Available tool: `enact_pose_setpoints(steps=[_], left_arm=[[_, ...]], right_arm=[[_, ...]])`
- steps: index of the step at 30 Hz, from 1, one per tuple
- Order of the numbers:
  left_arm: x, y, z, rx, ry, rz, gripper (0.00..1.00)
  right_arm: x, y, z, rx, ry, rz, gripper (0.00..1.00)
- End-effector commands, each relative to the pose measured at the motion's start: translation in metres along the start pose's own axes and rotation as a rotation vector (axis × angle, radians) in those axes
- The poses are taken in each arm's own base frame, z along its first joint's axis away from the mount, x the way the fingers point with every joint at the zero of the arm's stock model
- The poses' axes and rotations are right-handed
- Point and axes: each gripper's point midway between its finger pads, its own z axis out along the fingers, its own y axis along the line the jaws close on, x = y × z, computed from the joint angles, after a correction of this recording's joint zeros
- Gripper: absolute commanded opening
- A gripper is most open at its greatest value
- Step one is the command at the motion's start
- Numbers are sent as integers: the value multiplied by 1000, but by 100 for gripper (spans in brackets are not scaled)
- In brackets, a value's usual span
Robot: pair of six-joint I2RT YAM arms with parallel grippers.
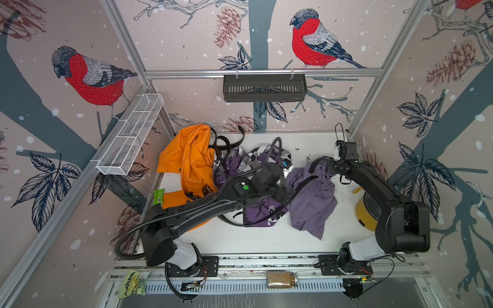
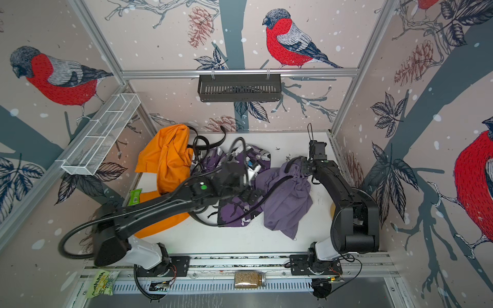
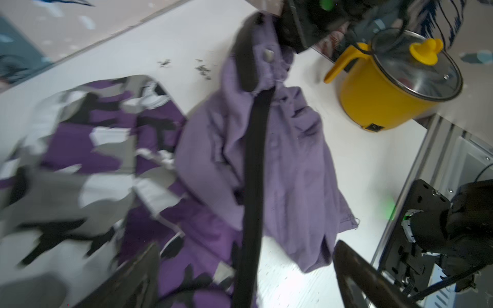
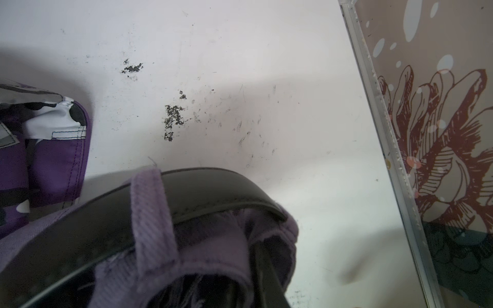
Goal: Remove the belt from the trousers
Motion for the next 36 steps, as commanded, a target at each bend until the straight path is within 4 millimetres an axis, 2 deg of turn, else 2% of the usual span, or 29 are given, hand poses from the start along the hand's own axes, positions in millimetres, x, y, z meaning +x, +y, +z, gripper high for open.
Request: enact_pose_setpoints(steps=[1,4,8,13,19,22,24,31,36], left_arm=[[-8,-17,47,0,33,85,98],[-4,-13,90,-44,70,108,90],[-1,-9,123,-79,96,132,77],[9,-3,147,-115,124,140,62],[25,9,160,-180,145,135,31],[25,14,153,-202,142,136,10],[20,15,141,-207,121,134,0],[0,19,88,-220,45,143,0],[-9,20,58,-215,18,151,0]], right_arm=[[1,4,1,-24,0,-5,15],[0,5,0,-29,-1,-8,15],[-2,5,-2,-34,-6,-7,16],[0,5,-2,-39,-1,-7,16],[0,6,-1,-42,2,-7,16],[1,6,1,-40,7,-8,17],[3,6,3,-40,11,-9,17],[3,6,6,-35,15,-10,19],[0,4,7,-24,11,-11,25]])
